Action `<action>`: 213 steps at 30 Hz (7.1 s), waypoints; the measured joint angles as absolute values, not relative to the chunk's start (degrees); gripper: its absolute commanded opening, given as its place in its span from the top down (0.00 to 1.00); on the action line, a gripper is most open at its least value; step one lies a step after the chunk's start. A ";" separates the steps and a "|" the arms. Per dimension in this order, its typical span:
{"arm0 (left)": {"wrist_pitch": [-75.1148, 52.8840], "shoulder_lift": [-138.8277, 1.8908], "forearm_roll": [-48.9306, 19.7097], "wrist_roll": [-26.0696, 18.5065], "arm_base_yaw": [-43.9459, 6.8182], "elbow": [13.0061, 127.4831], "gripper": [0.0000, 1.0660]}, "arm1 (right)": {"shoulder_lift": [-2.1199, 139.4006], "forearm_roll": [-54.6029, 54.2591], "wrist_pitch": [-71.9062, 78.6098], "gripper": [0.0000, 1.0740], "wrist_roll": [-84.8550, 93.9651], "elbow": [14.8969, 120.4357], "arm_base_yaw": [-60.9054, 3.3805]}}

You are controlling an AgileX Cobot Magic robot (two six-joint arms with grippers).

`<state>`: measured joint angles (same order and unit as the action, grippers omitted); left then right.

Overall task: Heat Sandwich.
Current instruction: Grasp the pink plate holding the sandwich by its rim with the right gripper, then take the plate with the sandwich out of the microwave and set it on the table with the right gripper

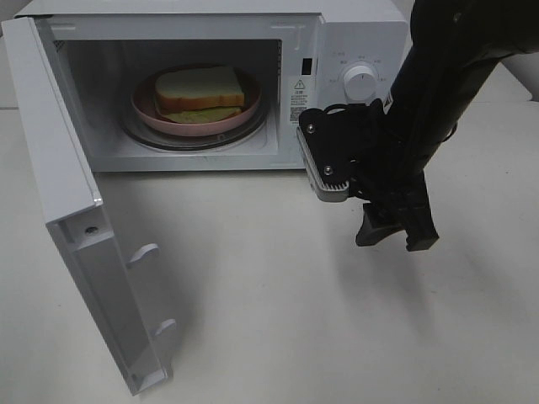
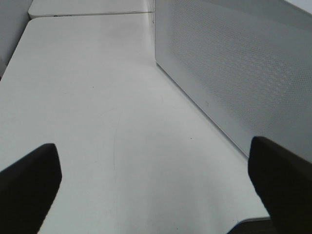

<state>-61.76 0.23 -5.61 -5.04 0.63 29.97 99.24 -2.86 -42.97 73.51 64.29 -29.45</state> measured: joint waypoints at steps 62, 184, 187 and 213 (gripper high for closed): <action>-61.76 0.23 -5.61 -5.04 0.63 29.97 0.06 | 122.84 5.56 -29.45 0.14 63.77 96.09 -38.04; -61.76 0.23 -4.07 -5.04 0.63 29.97 0.06 | 116.60 -8.08 -35.64 1.00 85.43 86.97 -37.47; -61.76 0.23 -4.07 -5.04 0.63 29.97 0.06 | 115.45 -8.25 -35.58 1.00 85.77 85.71 -37.47; -61.76 0.23 -4.07 -5.04 0.63 29.97 0.06 | 98.38 -8.14 -35.64 1.00 87.26 66.23 -37.82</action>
